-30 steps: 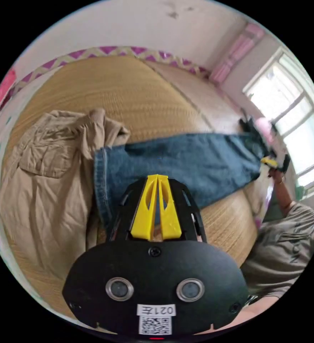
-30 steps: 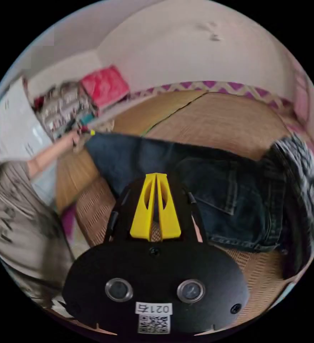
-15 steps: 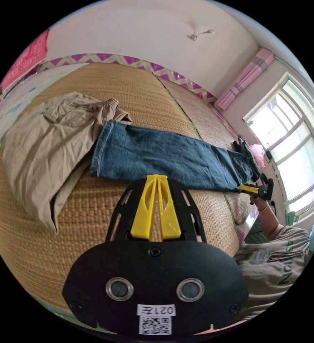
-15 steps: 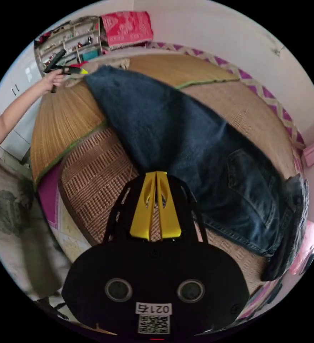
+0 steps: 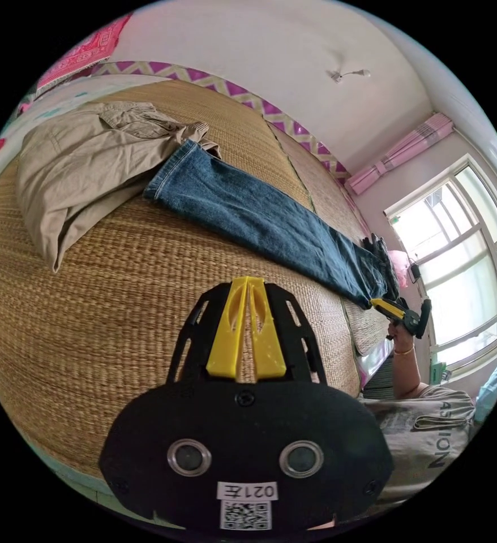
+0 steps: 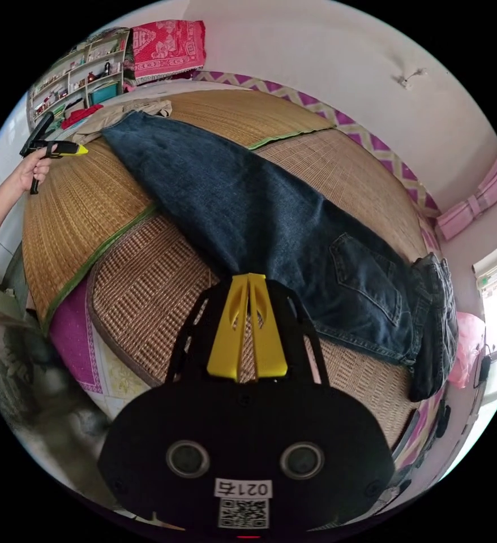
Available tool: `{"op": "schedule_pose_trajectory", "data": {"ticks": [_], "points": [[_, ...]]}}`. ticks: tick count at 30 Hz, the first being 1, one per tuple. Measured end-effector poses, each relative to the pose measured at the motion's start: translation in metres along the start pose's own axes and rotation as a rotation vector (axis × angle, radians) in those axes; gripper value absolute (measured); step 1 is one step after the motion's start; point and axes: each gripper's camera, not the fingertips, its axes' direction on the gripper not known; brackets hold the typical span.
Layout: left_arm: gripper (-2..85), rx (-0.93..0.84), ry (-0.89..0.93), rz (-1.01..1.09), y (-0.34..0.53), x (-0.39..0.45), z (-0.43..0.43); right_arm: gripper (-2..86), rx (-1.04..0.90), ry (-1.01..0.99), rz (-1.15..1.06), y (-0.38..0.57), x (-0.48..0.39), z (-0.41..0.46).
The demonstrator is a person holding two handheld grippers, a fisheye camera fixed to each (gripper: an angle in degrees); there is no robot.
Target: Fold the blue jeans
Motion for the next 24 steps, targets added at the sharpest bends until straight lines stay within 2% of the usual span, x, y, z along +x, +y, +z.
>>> {"op": "schedule_pose_trajectory", "data": {"ticks": [9, 13, 18, 24], "points": [[-0.9, 0.039, -0.045, -0.103, 0.005, -0.024, -0.034, -0.7, 0.005, 0.04, 0.06, 0.057, 0.12, -0.016], [-0.8, 0.081, -0.009, -0.164, 0.011, -0.042, -0.051, -0.7, 0.006, 0.064, 0.062, 0.095, 0.154, -0.01], [1.2, 0.178, 0.064, -0.215, 0.014, -0.058, -0.08, -0.7, 0.074, 0.038, 0.14, 0.2, 0.207, 0.004], [10.6, 0.276, 0.092, -0.376, 0.003, -0.079, -0.107, -0.6, 0.128, -0.053, 0.299, 0.37, 0.26, 0.025]]}}
